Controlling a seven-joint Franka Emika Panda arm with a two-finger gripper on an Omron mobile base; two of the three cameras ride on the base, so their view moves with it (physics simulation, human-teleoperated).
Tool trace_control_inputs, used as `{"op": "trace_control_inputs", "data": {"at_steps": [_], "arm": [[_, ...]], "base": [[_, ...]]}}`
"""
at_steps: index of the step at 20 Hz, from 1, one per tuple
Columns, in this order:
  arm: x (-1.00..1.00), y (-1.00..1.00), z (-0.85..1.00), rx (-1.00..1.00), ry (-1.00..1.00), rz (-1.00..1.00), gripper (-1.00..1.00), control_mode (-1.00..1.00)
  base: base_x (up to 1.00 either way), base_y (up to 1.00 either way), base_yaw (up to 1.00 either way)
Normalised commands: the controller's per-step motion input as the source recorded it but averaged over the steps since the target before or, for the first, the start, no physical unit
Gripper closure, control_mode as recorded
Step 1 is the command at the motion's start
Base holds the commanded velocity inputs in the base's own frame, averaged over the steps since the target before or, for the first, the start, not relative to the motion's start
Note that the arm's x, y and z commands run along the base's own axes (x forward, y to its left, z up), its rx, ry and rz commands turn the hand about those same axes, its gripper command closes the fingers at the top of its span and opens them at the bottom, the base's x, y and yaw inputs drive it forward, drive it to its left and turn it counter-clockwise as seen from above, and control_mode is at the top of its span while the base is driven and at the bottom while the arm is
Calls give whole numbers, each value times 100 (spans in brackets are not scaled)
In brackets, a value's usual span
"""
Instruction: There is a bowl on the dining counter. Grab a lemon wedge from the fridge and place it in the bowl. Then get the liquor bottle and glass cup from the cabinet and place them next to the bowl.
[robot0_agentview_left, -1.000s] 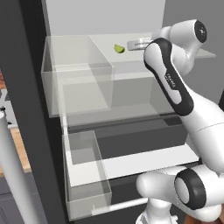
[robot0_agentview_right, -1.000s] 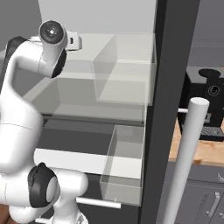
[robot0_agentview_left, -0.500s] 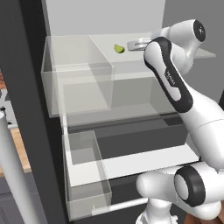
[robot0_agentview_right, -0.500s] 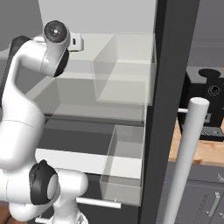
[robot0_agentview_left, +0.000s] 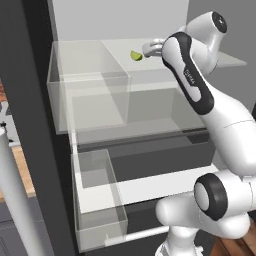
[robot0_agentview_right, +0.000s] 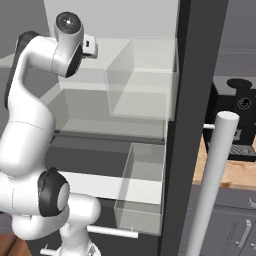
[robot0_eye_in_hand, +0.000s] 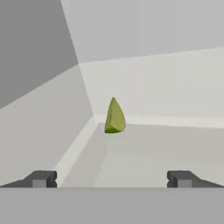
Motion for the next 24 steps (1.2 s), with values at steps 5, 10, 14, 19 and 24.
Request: {"op": "trace_control_inputs", "data": {"at_steps": [5, 10, 14, 19, 24], "arm": [[17, 0, 0, -1, 4, 0, -100, -100], [16, 1, -1, -7, 2, 0, -100, -100], [13, 2, -6, -9, 3, 0, -100, -100], [21, 19, -16, -14, 5, 0, -100, -100], [24, 19, -14, -12, 4, 0, -100, -100]], "base": [[0, 0, 0], [0, 0, 0], [0, 0, 0], [0, 0, 0], [0, 0, 0]]}}
